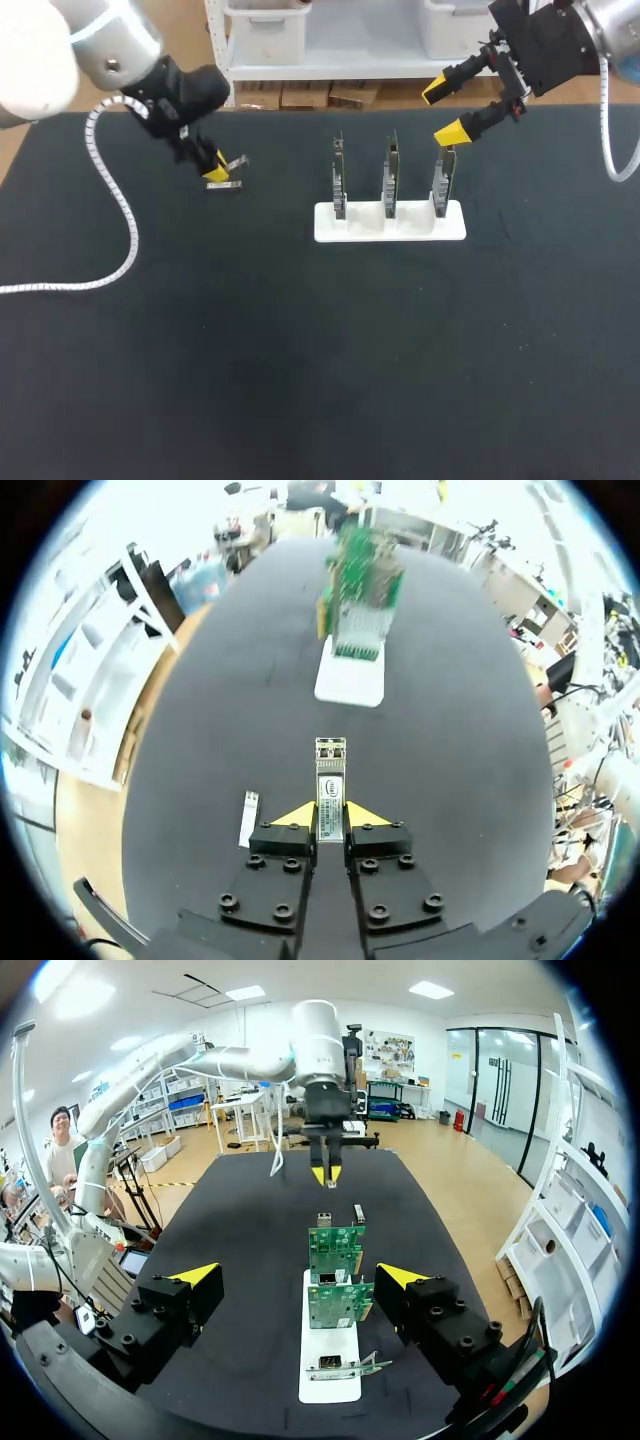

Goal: Pick up the optical module with the left hand, and insert it into the network port with the right hand.

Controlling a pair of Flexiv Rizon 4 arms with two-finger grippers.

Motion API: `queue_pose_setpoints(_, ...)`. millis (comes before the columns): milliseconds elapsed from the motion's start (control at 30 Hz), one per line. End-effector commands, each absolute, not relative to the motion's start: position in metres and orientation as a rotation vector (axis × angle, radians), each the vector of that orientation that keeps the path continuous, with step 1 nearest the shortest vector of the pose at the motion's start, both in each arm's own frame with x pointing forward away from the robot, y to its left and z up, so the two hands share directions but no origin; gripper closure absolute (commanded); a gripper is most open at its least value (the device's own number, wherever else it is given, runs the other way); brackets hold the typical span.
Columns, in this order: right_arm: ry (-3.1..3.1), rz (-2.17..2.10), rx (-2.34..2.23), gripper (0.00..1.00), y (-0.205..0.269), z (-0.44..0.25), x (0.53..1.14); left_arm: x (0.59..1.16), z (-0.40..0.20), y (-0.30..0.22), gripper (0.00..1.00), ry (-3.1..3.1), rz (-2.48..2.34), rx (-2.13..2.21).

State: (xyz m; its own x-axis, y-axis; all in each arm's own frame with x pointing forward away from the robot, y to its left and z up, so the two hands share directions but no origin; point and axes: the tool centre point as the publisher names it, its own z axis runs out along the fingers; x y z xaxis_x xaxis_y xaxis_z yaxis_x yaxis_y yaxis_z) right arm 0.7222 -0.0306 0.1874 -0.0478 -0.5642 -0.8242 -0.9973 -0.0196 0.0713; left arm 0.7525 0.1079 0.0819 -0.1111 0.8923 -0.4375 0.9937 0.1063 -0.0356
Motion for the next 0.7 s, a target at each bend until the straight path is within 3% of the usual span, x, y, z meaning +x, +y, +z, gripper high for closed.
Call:
queue_pose_setpoints(33, 1.671, 0.94, -1.639, 0.0, -0.031, 0.188, 0.722, 0.736, 0.099, 0.106, 1.0, 1.845, -0.599, 1.733)
queue_pose_setpoints(700, 1.671, 0.94, -1.639, 0.0, -0.031, 0.188, 0.722, 0.729, 0.119, 0.089, 1.0, 1.594, -0.771, 1.688)
